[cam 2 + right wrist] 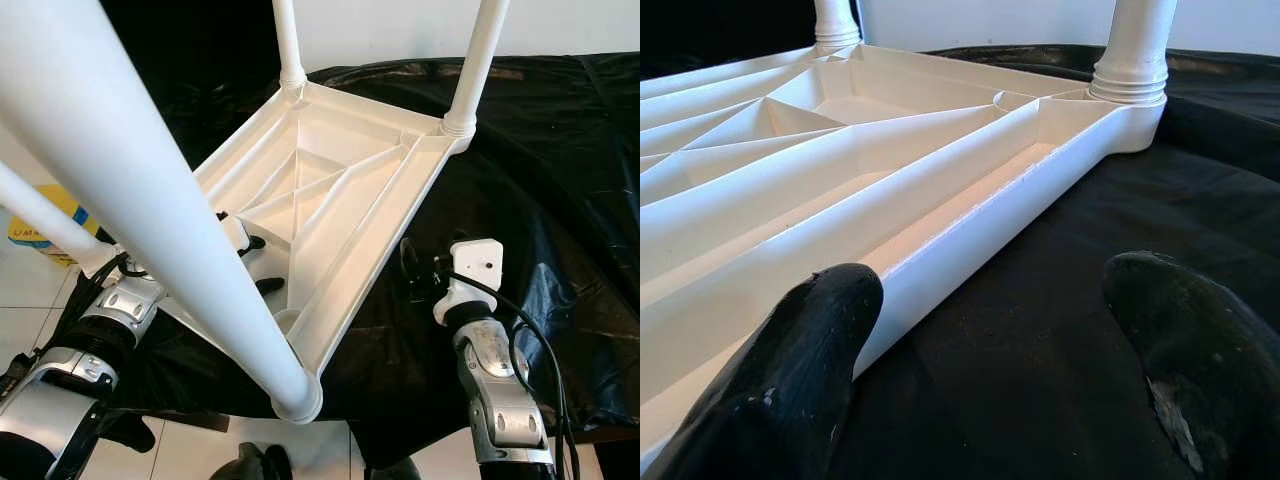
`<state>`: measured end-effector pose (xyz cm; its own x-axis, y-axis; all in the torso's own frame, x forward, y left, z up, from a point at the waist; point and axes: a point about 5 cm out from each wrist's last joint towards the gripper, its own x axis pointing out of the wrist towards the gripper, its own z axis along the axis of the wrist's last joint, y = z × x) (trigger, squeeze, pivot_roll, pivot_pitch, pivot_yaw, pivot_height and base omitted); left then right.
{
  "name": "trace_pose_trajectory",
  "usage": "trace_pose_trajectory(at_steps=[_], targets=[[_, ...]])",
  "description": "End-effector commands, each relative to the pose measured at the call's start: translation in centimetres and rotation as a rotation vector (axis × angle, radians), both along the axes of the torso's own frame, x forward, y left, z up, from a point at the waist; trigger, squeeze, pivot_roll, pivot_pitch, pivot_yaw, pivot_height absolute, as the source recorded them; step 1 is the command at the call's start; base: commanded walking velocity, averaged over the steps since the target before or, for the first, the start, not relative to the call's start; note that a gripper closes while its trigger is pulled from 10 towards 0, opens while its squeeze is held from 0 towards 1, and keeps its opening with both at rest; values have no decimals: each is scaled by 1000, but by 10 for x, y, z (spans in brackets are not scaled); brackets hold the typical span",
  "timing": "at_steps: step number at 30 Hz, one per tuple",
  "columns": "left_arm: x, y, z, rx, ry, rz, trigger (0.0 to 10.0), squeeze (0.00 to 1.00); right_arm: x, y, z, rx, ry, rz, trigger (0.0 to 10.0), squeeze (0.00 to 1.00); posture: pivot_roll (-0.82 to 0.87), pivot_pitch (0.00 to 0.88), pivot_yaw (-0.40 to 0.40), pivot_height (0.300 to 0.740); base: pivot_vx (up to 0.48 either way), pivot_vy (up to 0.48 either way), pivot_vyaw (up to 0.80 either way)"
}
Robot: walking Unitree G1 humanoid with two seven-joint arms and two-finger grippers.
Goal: Building children table
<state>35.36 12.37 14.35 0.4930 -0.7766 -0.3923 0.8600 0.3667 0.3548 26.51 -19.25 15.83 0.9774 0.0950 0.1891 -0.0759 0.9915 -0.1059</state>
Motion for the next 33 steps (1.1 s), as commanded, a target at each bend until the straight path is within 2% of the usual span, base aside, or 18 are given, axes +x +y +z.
trace_pose_trajectory(at_steps=[1, 33], targets=[[-5, 7, -19, 51, 74, 11, 9255, 0, -2, 1, -1, 2, 8, -2, 10000, 0, -162, 188, 104, 740, 0, 0, 0], [-5, 7, -19, 51, 74, 11, 9255, 0, -2, 1, -1, 2, 8, -2, 10000, 0, -162, 188, 104, 740, 0, 0, 0]])
